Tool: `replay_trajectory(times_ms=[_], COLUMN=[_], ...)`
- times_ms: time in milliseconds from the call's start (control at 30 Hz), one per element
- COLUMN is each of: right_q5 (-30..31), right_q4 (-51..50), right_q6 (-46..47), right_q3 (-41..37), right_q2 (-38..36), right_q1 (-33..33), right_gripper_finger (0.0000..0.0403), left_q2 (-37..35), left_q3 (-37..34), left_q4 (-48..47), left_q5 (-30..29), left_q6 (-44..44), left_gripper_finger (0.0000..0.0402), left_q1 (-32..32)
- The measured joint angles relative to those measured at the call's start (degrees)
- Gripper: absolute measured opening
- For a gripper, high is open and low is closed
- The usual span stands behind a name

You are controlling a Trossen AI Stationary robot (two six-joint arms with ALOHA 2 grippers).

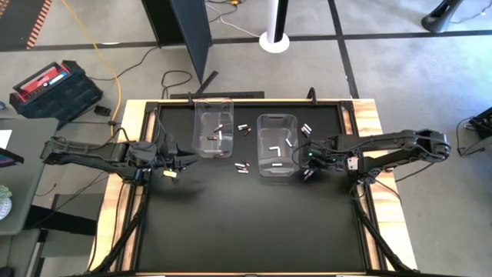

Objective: Sort batteries
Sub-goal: Put the white battery into the right transparent bin

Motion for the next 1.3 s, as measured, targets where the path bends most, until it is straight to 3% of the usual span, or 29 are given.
replay_trajectory(times_ms=[400, 567, 867, 1300], right_q5=[2.3, 2.0, 1.9, 1.5], right_q4=[-3.5, -5.6, 1.2, 0.8], right_q6=[0.6, 0.7, 0.3, 0.1], right_q3=[-0.1, -0.1, 0.1, 0.2], right_q2=[-5.9, -3.6, 2.4, 2.6], right_q1=[0.1, 0.1, 0.1, -0.3], right_gripper_finger=[0.0179, 0.0179, 0.0179, 0.0179], left_q2=[0.0, 0.0, 0.0, 0.0], left_q3=[0.0, 0.0, 0.0, 0.0], left_q4=[0.1, 0.1, 0.1, 0.1], left_q5=[0.0, -0.1, -1.6, -1.6], left_q6=[-0.1, 0.4, 0.4, 0.1], left_gripper_finger=[0.0118, 0.0118, 0.0118, 0.0119], left_q1=[0.0, 0.0, 0.0, 0.0])
